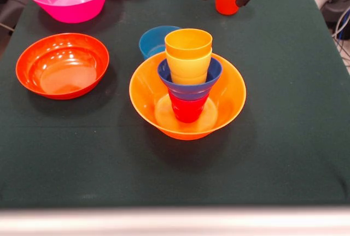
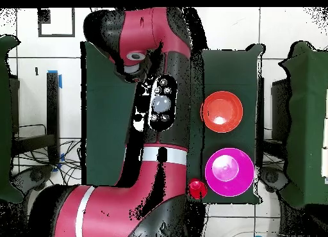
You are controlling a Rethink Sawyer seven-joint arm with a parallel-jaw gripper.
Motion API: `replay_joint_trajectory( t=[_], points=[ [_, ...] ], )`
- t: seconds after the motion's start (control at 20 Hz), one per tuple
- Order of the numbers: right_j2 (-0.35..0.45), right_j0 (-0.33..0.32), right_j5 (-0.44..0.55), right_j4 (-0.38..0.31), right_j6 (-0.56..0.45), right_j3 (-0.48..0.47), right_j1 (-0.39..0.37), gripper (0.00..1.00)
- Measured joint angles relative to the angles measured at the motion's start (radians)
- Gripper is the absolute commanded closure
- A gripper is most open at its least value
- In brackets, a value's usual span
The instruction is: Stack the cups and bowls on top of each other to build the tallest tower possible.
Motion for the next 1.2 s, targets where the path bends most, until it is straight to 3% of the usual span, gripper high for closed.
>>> replay_joint_trajectory(
  t=[0.25,0.5,0.55,0.85,1.2],
  points=[
    [0.000,-0.004,-0.008,0.002,0.000,0.010,-0.005,0.00],
    [0.004,-0.021,-0.080,0.020,0.000,0.103,-0.049,0.00],
    [0.007,-0.037,-0.138,0.033,0.000,0.174,-0.082,0.00],
    [0.018,-0.103,-0.321,0.059,0.000,0.387,-0.169,0.00],
    [0.065,-0.239,-0.545,0.076,0.000,0.702,-0.283,0.00]
  ],
)
